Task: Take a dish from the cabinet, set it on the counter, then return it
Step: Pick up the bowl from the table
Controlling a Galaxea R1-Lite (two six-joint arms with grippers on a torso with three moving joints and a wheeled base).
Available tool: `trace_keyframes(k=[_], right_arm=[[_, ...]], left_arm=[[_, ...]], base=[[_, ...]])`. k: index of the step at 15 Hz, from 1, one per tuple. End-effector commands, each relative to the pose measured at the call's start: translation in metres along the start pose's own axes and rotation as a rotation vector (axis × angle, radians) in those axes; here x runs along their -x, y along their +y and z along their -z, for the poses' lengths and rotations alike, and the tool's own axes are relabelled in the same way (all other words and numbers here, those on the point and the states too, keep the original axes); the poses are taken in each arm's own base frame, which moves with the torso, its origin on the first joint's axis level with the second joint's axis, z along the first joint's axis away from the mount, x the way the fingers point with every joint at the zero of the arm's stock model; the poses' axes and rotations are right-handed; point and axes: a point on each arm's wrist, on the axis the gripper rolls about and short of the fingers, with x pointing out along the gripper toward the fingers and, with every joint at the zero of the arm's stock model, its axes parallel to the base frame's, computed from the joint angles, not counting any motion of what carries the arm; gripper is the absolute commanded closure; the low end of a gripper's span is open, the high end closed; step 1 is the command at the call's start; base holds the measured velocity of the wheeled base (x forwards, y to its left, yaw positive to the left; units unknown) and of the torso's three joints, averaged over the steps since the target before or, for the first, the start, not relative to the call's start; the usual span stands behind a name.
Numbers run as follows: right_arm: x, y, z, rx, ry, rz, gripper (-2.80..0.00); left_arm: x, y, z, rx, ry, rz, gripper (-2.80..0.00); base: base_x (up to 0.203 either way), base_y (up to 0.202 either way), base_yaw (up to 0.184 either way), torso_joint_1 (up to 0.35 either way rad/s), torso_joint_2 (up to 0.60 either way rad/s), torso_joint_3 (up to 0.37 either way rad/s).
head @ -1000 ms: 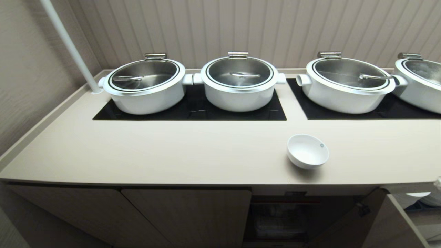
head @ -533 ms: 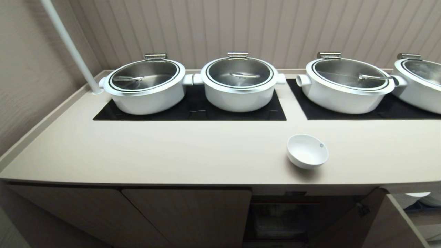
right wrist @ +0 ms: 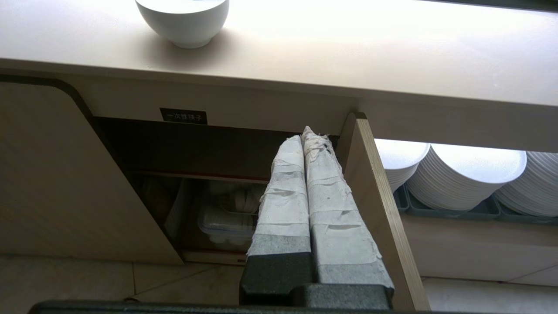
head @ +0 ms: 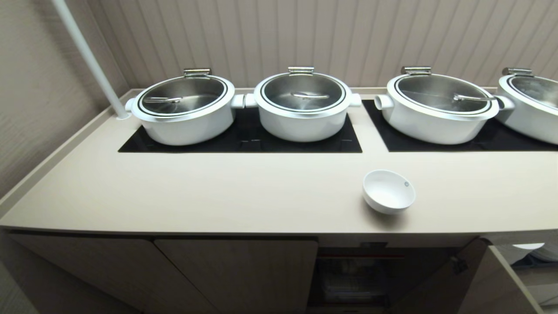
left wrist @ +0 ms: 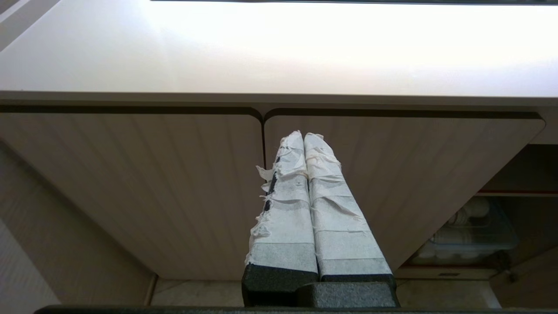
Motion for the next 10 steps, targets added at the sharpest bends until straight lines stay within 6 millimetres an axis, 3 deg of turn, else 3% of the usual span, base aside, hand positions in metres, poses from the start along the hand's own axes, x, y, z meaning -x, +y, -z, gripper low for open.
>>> trace_keyframes(k=[1,10], right_arm=[[0.0010,0.0000,0.0004,-0.001,-0.012,0.000,0.00],[0.0010,0.0000,0.0004,-0.001,-0.012,0.000,0.00]], left_arm=[[0.0001,0.0000,-0.0001,0.000,-0.001,0.000,0.00],[-0.0001,0.0000,0.0003,0.000,0.000,-0.001,0.00]], base=[[0.000,0.000,0.000,0.000,0.00,0.000],[0.000,0.000,0.000,0.000,0.00,0.000]])
